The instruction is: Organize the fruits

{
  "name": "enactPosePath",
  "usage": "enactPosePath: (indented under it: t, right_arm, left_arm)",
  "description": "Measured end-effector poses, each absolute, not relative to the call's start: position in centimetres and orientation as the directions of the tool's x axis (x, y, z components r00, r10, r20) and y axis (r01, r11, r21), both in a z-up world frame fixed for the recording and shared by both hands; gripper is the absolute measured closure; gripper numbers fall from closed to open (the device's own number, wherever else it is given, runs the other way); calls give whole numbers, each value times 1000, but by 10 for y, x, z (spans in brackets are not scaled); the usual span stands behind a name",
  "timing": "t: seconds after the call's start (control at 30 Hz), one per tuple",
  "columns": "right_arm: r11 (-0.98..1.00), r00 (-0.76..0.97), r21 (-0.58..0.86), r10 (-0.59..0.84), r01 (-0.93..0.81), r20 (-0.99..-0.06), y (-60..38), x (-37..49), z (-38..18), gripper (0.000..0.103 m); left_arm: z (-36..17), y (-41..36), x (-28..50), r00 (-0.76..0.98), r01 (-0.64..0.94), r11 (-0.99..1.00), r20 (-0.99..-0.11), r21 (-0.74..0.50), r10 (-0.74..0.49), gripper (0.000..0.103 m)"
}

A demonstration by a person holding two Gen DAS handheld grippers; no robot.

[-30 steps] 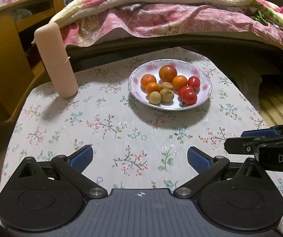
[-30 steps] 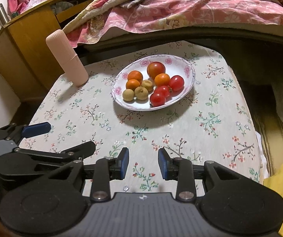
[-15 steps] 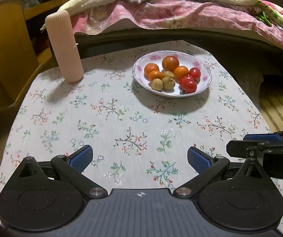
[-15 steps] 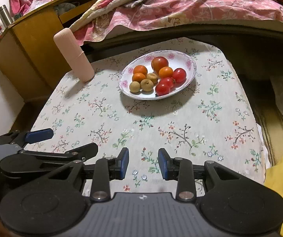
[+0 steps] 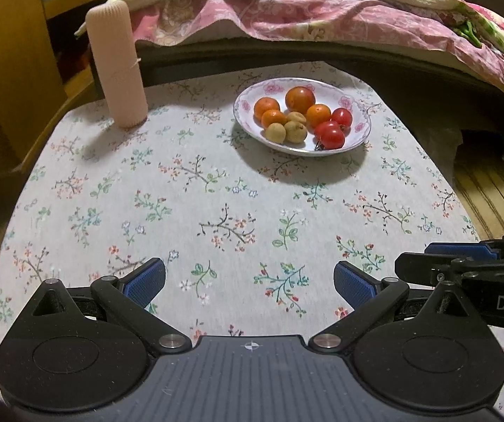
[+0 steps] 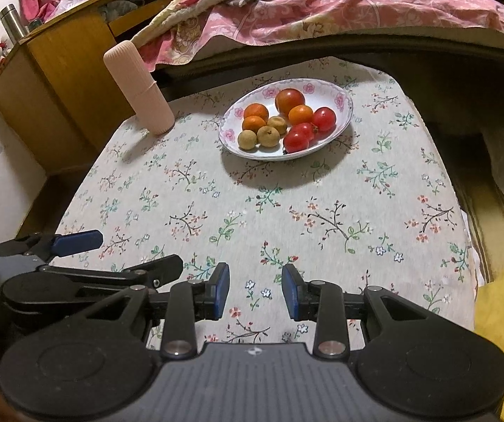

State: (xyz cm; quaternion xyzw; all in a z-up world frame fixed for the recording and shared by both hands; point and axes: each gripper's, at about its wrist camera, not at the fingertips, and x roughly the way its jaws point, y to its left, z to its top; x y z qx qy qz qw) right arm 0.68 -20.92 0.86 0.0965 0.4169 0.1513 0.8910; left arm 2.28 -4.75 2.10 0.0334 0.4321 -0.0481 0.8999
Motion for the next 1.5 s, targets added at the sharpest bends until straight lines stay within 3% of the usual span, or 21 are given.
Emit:
enactPosePath:
  t: [1.5]
  right_arm:
    - [935,560,298,355,-194,-749,-202,-2,-3,68]
  left_arm:
    - [17,-48,10,589,43,996,-807,73,33,1]
